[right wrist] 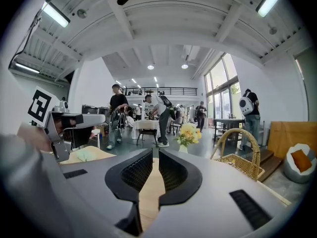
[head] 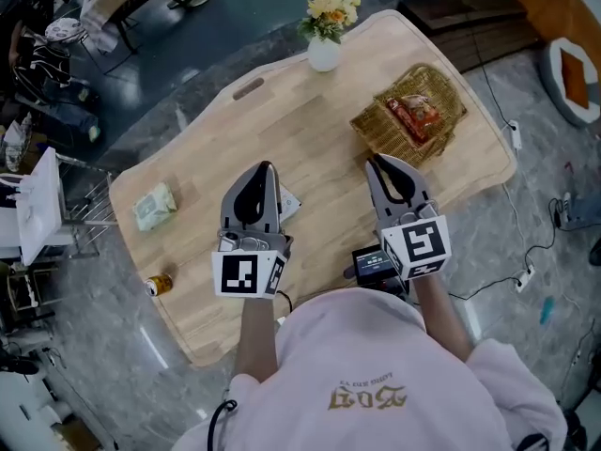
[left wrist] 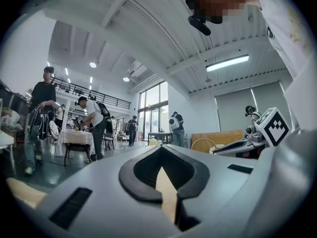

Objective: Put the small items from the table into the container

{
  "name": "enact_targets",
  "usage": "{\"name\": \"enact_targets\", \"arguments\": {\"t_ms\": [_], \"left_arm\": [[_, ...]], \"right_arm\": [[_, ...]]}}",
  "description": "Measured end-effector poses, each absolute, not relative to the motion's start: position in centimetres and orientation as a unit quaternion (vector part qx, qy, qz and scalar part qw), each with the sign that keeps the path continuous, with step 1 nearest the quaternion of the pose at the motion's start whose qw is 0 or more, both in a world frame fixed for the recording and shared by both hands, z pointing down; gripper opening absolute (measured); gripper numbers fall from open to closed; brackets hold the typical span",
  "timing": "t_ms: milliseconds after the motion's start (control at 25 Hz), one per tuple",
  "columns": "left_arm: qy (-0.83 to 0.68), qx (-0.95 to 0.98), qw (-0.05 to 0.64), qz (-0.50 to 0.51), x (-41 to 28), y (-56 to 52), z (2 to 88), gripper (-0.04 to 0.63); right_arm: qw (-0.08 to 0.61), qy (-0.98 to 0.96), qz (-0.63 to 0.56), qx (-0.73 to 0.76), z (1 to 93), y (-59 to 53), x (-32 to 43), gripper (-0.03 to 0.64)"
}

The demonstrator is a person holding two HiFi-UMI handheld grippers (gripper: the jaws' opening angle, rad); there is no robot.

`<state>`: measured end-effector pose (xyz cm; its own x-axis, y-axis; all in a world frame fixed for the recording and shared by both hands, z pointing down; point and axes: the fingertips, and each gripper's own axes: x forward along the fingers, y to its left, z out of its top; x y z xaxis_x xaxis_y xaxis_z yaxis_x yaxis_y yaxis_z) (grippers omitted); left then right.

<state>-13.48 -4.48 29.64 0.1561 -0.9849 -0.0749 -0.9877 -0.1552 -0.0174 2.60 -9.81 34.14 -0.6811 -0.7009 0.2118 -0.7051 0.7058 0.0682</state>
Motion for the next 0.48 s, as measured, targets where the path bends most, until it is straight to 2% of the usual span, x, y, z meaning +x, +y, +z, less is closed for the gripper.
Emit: {"name": "enact_targets", "arguments": {"t_ms": [480], "left_arm": [[0.723, -0.690, 0.014, 0.005, -20.2, 1.3, 31.9, 0.005]], "right_arm": [[0.126, -0.953, 0.019, 0.274, 36.1, -6.6, -6.0, 0.051]]}}
